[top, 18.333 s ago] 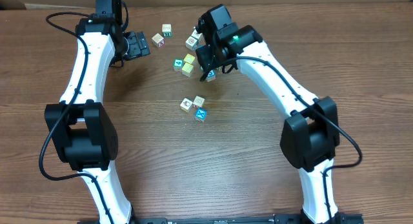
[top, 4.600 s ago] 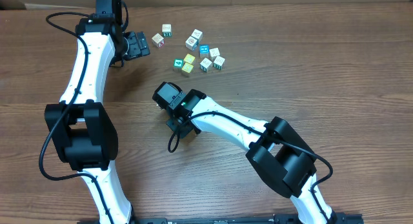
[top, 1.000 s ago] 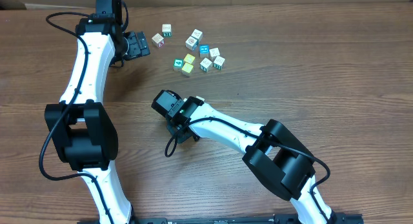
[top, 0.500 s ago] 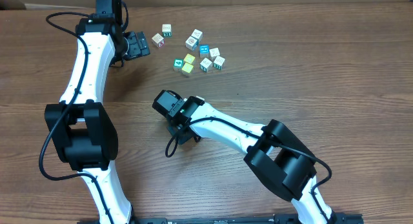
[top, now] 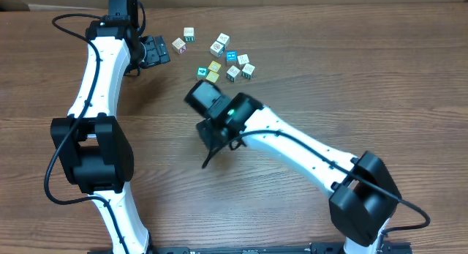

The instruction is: Form a circle

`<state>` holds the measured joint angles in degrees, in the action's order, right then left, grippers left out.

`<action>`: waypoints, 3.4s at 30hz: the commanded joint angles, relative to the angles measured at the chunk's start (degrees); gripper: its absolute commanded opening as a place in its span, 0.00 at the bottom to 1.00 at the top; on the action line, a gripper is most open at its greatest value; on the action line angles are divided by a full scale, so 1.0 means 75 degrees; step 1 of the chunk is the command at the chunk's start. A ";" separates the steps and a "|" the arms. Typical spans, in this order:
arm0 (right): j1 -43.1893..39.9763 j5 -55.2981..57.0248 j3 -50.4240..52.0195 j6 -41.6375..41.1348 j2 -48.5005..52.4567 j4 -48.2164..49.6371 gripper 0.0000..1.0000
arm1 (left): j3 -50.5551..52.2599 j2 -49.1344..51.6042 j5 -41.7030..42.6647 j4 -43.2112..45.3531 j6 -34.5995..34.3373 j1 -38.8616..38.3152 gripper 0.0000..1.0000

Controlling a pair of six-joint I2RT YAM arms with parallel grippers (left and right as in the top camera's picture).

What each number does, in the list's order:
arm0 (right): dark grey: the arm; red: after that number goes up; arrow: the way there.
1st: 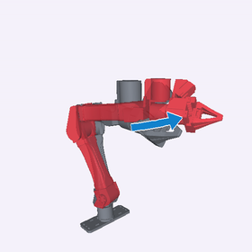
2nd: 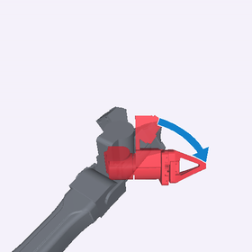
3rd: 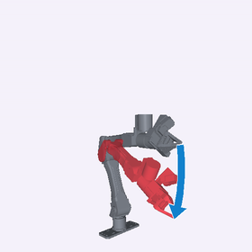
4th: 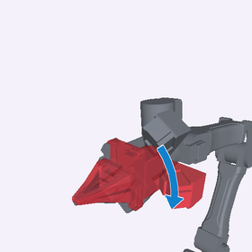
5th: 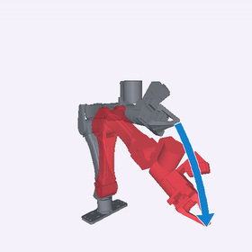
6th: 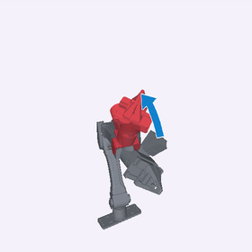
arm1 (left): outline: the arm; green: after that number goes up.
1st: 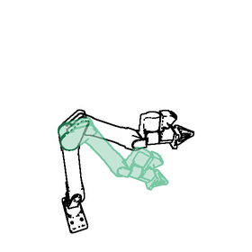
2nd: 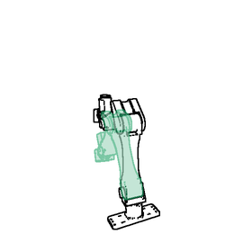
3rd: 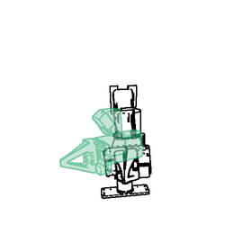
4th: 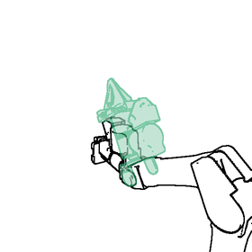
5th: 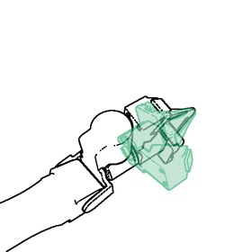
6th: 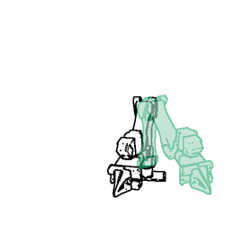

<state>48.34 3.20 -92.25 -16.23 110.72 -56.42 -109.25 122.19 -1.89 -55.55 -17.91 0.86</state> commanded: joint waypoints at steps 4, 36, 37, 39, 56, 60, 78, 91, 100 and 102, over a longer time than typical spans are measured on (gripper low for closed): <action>-0.0883 0.0012 -0.0087 -0.0766 -0.0052 -0.0478 0.04 | -0.0146 0.0023 0.0055 0.0009 -0.0070 0.0012 1.00; -0.1938 -0.0682 0.0615 -0.2110 -0.0833 -0.0618 0.04 | -0.0146 0.0023 0.0055 0.0009 -0.0070 0.0012 1.00; -0.1941 -0.0804 0.0775 -0.2162 -0.0833 -0.0490 0.04 | -0.0146 0.0023 0.0055 0.0009 -0.0070 0.0012 1.00; -0.1941 -0.1067 0.1128 -0.2299 -0.0833 -0.0224 0.04 | -0.0146 0.0023 0.0055 0.0009 -0.0070 0.0012 1.00; -0.1524 -0.1547 0.3445 -0.3471 -0.0825 0.2311 0.04 | -0.0146 0.0023 0.0055 0.0009 -0.0070 0.0012 1.00; -0.1510 -0.1580 0.3704 -0.3433 -0.0825 0.2684 0.04 | -0.0146 0.0023 0.0055 0.0009 -0.0070 0.0006 1.00; -0.0580 -0.0997 0.3812 -0.3386 -0.0813 0.3544 0.04 | -0.0146 0.0023 0.0055 0.0009 -0.0070 -0.0029 1.00; -0.0405 -0.0825 0.3812 -0.3378 -0.0542 0.3987 0.04 | -0.0146 0.0023 0.0055 0.0009 -0.0070 -0.0020 1.00; -0.0125 -0.0256 0.4048 -0.3381 -0.0527 0.4240 0.04 | -0.0146 0.0023 0.0055 0.0009 -0.0070 -0.0020 1.00; 0.0006 0.0026 0.4071 -0.3378 -0.0527 0.4354 0.04 | -0.0146 0.0023 0.0055 0.0009 -0.0070 -0.0020 1.00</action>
<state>46.68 -0.75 -62.48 -41.56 106.37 -24.82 -109.25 122.19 -1.89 -55.55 -17.91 0.84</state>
